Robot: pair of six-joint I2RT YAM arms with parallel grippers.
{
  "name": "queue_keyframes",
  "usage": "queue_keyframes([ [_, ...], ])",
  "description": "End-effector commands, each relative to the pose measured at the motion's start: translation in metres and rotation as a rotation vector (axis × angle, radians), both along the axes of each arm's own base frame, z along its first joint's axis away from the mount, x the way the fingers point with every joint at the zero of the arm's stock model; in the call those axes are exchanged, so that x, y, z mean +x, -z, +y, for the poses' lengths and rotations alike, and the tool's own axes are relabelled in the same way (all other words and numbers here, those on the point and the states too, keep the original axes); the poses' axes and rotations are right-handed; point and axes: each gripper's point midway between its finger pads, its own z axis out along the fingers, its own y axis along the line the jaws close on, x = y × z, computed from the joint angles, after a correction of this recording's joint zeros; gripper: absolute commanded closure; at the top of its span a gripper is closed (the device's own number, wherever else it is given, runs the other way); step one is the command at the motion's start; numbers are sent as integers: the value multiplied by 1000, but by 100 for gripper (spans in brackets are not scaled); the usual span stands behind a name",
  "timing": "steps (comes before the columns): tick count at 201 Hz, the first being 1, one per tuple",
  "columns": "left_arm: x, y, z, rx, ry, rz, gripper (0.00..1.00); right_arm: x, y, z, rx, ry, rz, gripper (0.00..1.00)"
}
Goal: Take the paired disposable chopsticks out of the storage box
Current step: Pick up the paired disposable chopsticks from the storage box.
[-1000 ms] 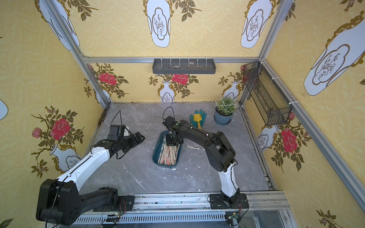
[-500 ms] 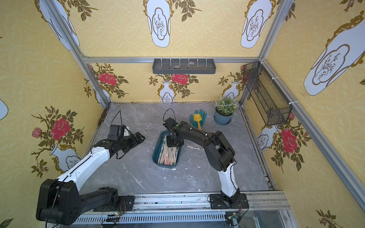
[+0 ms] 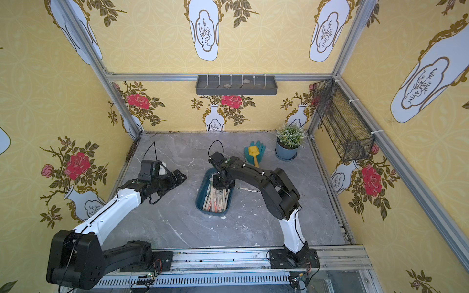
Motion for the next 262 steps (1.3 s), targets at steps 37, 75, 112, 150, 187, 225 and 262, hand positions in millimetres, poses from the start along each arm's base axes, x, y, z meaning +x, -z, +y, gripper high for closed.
queue_keyframes([
  [37,1,0,-2,-12,5,-8,0,-3,12,2,-10,-12,26,76],
  [75,0,1,-2,-11,5,-5,0,-4,16,1,-17,-14,34,76],
  [112,0,1,-2,-13,5,-7,0,-5,8,0,-10,-10,24,81],
  [150,1,-1,-2,-13,6,-11,0,-3,-13,-1,18,-4,-6,85],
  [187,1,-2,-2,-13,5,-12,0,-1,-36,-1,53,5,-41,89],
  [225,3,-4,-3,-13,8,-16,0,5,-48,-5,74,26,-71,96],
  [262,4,-7,-3,-16,11,-20,0,8,-51,-9,97,45,-76,100],
])
